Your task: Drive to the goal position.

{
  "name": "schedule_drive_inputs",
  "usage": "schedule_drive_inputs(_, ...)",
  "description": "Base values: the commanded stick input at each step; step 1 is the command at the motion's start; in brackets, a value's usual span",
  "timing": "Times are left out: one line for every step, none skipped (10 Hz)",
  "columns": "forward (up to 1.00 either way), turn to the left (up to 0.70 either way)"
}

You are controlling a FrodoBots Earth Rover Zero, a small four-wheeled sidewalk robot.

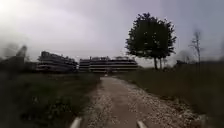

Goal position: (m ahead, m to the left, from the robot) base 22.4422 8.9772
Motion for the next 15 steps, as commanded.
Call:
schedule_drive_inputs(0.70, 0.00)
schedule_drive_inputs(0.70, 0.00)
schedule_drive_inputs(0.70, 0.00)
schedule_drive_inputs(0.70, 0.00)
schedule_drive_inputs(0.70, 0.00)
schedule_drive_inputs(0.70, 0.00)
schedule_drive_inputs(0.70, 0.00)
schedule_drive_inputs(0.70, 0.00)
schedule_drive_inputs(0.70, 0.00)
schedule_drive_inputs(0.70, 0.00)
schedule_drive_inputs(0.70, 0.00)
schedule_drive_inputs(0.70, 0.00)
schedule_drive_inputs(0.70, 0.00)
schedule_drive_inputs(0.70, 0.00)
schedule_drive_inputs(0.70, 0.00)
